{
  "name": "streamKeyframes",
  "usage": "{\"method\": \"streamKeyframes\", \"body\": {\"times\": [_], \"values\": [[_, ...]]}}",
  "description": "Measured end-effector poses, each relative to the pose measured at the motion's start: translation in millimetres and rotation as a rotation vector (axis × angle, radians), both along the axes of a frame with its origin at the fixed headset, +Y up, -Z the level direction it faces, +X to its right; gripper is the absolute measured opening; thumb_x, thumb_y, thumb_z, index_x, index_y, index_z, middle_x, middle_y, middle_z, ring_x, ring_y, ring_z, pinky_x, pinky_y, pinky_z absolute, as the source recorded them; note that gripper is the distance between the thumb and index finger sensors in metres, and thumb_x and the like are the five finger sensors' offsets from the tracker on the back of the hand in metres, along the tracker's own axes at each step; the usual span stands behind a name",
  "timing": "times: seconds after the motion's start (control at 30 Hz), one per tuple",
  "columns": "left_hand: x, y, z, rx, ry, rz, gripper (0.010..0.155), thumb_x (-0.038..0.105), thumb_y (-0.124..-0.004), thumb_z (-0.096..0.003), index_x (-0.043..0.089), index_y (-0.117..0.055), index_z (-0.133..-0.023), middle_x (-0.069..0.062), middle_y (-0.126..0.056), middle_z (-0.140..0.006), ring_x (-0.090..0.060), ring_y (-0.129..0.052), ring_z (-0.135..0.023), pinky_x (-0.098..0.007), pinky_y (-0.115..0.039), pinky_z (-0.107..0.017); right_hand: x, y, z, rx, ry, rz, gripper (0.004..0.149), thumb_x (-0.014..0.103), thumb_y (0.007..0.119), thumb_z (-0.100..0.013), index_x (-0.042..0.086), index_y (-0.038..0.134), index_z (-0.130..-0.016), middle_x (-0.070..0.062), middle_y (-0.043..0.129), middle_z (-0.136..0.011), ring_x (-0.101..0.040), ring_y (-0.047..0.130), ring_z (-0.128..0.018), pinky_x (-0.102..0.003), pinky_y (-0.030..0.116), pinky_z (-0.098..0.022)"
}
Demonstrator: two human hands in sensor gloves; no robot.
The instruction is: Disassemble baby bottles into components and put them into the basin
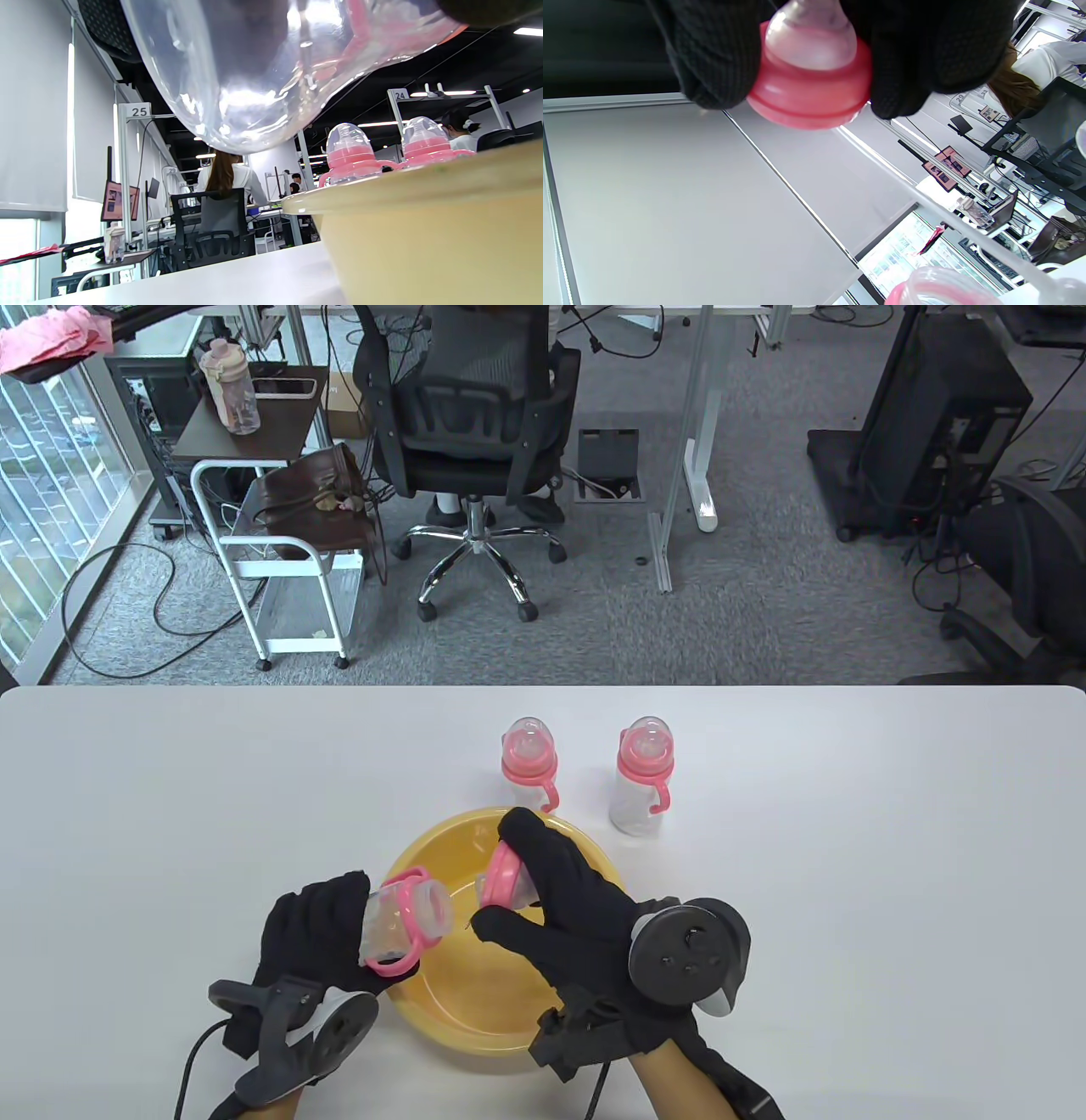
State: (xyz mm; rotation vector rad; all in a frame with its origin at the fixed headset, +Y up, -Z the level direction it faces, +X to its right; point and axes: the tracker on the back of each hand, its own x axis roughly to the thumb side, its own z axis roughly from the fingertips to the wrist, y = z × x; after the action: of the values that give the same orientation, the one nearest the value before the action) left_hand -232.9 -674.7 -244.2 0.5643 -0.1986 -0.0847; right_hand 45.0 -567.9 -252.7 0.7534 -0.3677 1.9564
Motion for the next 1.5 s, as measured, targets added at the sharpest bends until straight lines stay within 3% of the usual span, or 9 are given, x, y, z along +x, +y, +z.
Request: {"method": "streamKeyframes", "body": {"times": [0.27,0.53,0.8,1.0,1.23,1.33,1.5], "values": [[-19.9,-0.7,-5.4,-0.001,0.074,0.068,0.099,0.077,-0.066,-0.0308,0.011,-0.060,-0.104,-0.013,-0.082,-0.094,-0.032,-0.094,-0.084,-0.056,-0.074,-0.067,-8.7,-11.0,-6.6,-0.102,-0.022,0.232,0.080,0.048,0.080,-0.052,0.002,0.051,-0.111,-0.034,0.067,-0.099,-0.046,0.092,-0.068,-0.055,0.081,-0.050],[-24.6,-2.0,-8.1,-0.011,0.098,0.080,0.098,0.077,-0.066,-0.0313,0.011,-0.060,-0.104,-0.013,-0.082,-0.095,-0.032,-0.093,-0.084,-0.056,-0.074,-0.067,-37.1,-38.4,-19.8,-0.263,-0.040,0.448,0.080,0.050,0.079,-0.053,0.001,0.053,-0.111,-0.035,0.069,-0.097,-0.045,0.093,-0.065,-0.054,0.082,-0.049],[-31.6,-5.2,-12.0,-0.030,0.139,0.125,0.098,0.077,-0.066,-0.0321,0.010,-0.060,-0.104,-0.013,-0.082,-0.095,-0.033,-0.093,-0.084,-0.056,-0.074,-0.067,-63.2,-57.3,-50.9,-0.421,-0.151,0.671,0.080,0.050,0.077,-0.054,0.000,0.052,-0.111,-0.035,0.069,-0.096,-0.045,0.093,-0.065,-0.054,0.081,-0.048],[-33.5,-5.3,-12.2,-0.016,0.165,0.143,0.098,0.077,-0.066,-0.0327,0.009,-0.060,-0.104,-0.014,-0.082,-0.094,-0.034,-0.094,-0.084,-0.056,-0.074,-0.066,-82.2,-64.0,-74.1,-0.404,-0.245,0.674,0.080,0.048,0.077,-0.054,0.000,0.049,-0.111,-0.036,0.067,-0.097,-0.046,0.091,-0.067,-0.055,0.080,-0.050],[-34.2,-6.1,-12.9,-0.024,0.170,0.150,0.098,0.077,-0.066,-0.0329,0.009,-0.060,-0.104,-0.014,-0.082,-0.094,-0.033,-0.094,-0.084,-0.056,-0.074,-0.066,-81.1,-86.9,-74.0,-0.514,-0.171,0.751,0.080,0.049,0.075,-0.055,-0.001,0.049,-0.111,-0.036,0.068,-0.097,-0.045,0.092,-0.067,-0.054,0.081,-0.049],[-34.1,-6.4,-12.9,-0.025,0.170,0.154,0.098,0.077,-0.066,-0.0329,0.009,-0.060,-0.104,-0.014,-0.082,-0.094,-0.033,-0.093,-0.084,-0.056,-0.074,-0.066,-79.5,-98.8,-71.8,-0.614,-0.128,0.759,0.080,0.049,0.074,-0.055,-0.002,0.049,-0.111,-0.037,0.068,-0.096,-0.046,0.092,-0.066,-0.055,0.081,-0.049],[-34.0,-7.0,-13.1,-0.023,0.169,0.155,0.098,0.077,-0.066,-0.0326,0.009,-0.060,-0.104,-0.014,-0.082,-0.094,-0.033,-0.094,-0.084,-0.056,-0.074,-0.066,-86.2,-112.5,-70.6,-0.670,-0.092,0.902,0.080,0.048,0.073,-0.056,-0.002,0.046,-0.112,-0.037,0.067,-0.097,-0.047,0.091,-0.067,-0.055,0.081,-0.050]]}}
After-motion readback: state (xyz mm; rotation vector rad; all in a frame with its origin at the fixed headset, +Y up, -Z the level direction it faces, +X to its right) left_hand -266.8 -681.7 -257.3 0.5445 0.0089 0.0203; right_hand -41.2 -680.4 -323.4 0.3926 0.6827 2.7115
